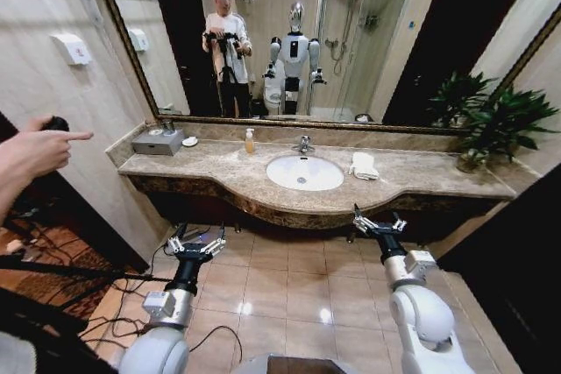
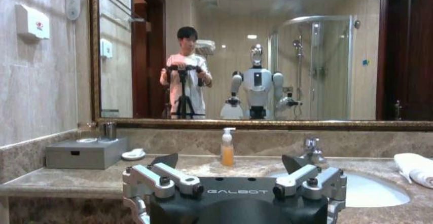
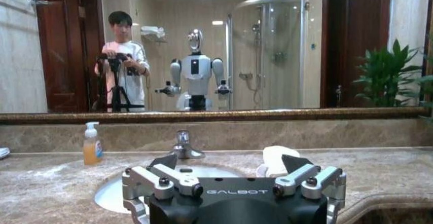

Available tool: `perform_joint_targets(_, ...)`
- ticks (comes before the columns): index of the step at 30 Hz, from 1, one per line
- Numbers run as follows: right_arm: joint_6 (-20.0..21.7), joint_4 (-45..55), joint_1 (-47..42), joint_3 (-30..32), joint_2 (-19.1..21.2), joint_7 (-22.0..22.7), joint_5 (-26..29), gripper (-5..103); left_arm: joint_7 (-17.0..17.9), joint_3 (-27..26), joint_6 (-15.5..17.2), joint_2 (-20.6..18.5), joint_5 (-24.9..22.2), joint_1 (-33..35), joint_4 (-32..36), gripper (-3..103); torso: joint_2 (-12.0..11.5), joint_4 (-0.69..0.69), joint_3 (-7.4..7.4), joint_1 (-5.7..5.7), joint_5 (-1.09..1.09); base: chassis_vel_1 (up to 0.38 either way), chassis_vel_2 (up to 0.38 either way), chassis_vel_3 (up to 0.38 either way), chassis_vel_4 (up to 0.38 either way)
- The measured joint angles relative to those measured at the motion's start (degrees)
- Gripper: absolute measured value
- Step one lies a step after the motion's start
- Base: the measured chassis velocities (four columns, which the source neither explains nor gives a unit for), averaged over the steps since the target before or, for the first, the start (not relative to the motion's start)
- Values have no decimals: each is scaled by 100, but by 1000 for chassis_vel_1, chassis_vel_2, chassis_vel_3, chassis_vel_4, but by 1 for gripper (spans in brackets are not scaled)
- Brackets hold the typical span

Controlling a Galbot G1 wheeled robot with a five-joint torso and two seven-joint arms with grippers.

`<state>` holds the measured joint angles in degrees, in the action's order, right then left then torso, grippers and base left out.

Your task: Pick up the towel from the sink counter and wipe the mirror surface.

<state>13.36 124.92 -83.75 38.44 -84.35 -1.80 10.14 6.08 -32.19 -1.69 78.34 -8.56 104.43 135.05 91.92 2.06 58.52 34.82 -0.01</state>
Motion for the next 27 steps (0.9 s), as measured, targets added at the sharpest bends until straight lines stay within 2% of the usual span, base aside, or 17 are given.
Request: perform_joint_targets(27, 90, -288, 279, -43, 21, -66, 4, 100, 0, 0, 0, 0, 0, 0, 0, 100, 0, 0, 0, 0, 0, -78, 82, 85, -82)
